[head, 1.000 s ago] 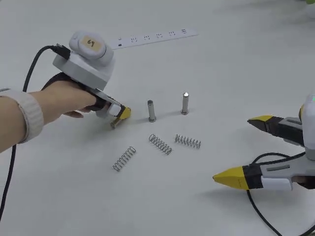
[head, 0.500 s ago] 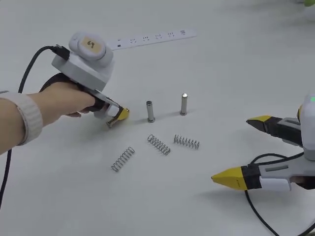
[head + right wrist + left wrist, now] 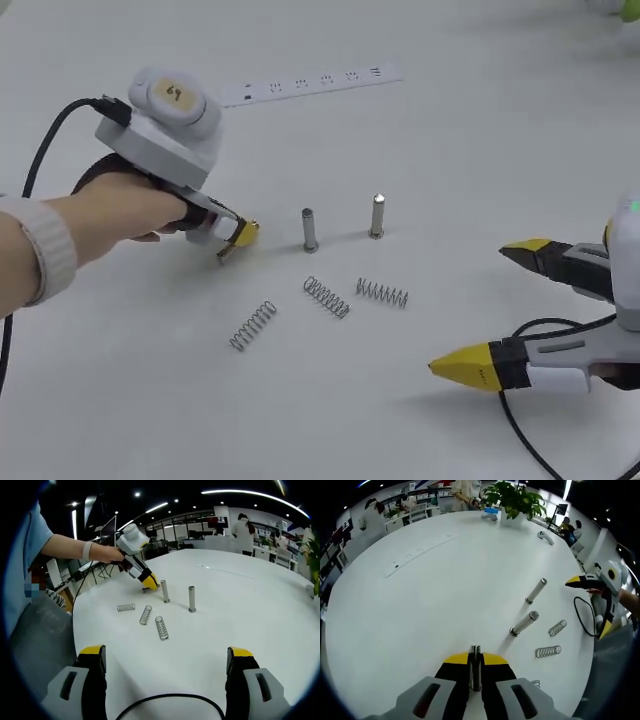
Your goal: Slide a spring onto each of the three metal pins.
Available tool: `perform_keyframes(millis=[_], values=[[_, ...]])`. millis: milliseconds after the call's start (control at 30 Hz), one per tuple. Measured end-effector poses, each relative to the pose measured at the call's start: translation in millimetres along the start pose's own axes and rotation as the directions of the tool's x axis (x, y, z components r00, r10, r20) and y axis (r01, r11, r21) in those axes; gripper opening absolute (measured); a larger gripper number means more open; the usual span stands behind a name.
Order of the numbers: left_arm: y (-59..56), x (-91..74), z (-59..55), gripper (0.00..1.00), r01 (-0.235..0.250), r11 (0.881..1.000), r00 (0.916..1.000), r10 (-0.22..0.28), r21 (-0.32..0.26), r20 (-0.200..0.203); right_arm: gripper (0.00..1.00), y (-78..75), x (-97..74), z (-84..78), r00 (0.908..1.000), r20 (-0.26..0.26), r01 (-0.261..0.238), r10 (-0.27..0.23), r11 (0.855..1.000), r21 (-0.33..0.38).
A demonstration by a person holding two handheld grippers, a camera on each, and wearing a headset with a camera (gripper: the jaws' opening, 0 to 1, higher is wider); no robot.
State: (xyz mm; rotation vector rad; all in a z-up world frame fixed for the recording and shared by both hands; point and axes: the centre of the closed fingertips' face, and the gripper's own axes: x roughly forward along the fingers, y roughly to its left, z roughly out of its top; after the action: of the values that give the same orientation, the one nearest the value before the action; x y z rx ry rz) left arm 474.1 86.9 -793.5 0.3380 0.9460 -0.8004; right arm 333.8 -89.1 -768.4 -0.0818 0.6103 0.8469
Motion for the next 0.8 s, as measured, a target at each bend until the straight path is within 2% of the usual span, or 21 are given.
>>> perform_keyframes(millis=[367,800], values=[[0.2,-12.0,4.2,0.00,-0.013,1.000,0.9987,0.014,-0.019,0.050,0.99,1.9,0.9,2.2,1.0000,-0.001,-0.007,0.007,1.000,-0.008],[-2.1,-25.6,2.9,0.00,-0.032,0.998,0.9934,0.037,-0.045,0.108,0.99,3.8,-0.3,3.7,0.9999,-0.001,-0.011,0.011,1.000,-0.013]])
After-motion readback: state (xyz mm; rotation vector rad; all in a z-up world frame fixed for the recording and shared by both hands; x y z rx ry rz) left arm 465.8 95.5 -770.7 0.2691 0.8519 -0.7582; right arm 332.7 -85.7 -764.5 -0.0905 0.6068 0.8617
